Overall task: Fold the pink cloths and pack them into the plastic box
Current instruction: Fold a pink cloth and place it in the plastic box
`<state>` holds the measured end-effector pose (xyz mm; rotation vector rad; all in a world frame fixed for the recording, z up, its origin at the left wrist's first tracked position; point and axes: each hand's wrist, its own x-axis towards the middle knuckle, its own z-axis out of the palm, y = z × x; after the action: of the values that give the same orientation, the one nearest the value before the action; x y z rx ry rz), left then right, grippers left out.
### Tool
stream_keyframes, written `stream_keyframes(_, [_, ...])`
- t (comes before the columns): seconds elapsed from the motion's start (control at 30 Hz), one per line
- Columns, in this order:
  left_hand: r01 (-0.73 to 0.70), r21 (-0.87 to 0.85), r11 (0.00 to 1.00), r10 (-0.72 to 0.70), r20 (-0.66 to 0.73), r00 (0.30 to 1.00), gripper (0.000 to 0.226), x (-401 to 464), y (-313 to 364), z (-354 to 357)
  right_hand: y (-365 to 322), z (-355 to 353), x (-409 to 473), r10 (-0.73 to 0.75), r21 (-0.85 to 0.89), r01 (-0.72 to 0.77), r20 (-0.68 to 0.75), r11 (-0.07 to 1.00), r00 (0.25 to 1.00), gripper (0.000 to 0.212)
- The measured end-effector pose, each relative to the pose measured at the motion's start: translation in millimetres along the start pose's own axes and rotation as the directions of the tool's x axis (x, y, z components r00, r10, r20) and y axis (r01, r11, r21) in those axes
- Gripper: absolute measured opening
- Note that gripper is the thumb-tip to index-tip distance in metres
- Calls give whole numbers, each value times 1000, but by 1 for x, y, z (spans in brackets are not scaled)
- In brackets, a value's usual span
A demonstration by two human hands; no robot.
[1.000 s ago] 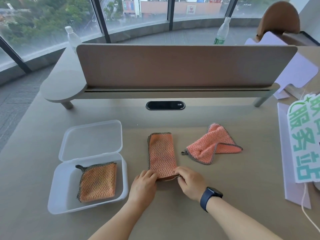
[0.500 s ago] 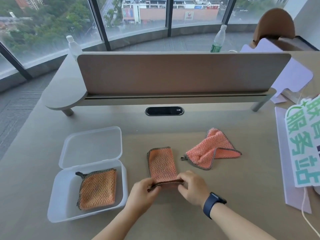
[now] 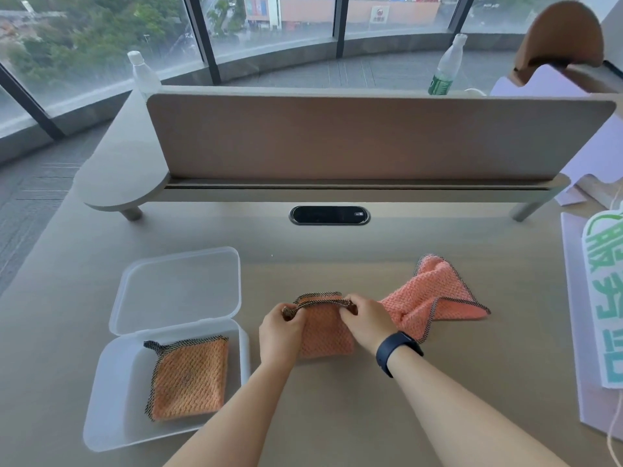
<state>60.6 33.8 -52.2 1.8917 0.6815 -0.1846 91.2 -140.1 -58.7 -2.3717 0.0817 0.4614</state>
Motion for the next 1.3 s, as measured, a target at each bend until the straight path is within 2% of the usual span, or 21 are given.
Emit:
stream_keyframes(0.1, [17,100,995,-15,-21,1000,20,16,-1,3,-3,1,10,40,-62,-39,21,997,999,24])
stream_keyframes(0.43, [-47,301,953,44,16,999,23,42,-5,12,-3,14,24,121,-228,-129,-50,965,991,23])
stream_keyframes(0.6, [-28,318,948,42,-37,998,28,43,-8,13,-4,16,23,168,-137,-176,-69,975,983,17])
stream_keyframes(0.77, [-9,404,915,19,-21,1000,43,31,-10,15,-5,20,19,193,-92,-200,-83,975,978,30])
stream_keyframes(0.93, [-8,459,888,0,16,1000,26,31,-8,17,-10,24,18,214,-155,-226,-94,962,972,14])
stream_keyframes(1.07, [-56,487,871,27,67,997,24,31,-7,16,-12,22,16,182,-152,-192,-82,969,980,17])
stream_keyframes(1.17, [-64,379,923,35,82,996,19,23,-2,9,-14,21,4,132,27,-130,-126,991,983,22])
stream_keyframes(1.23, [-47,224,973,30,78,997,9,15,7,-3,-20,18,-7,110,158,-81,-180,984,978,26])
stream_keyframes(1.3, [-79,58,995,76,63,995,14,5,16,-21,-32,13,-19,90,256,-26,-244,966,966,31])
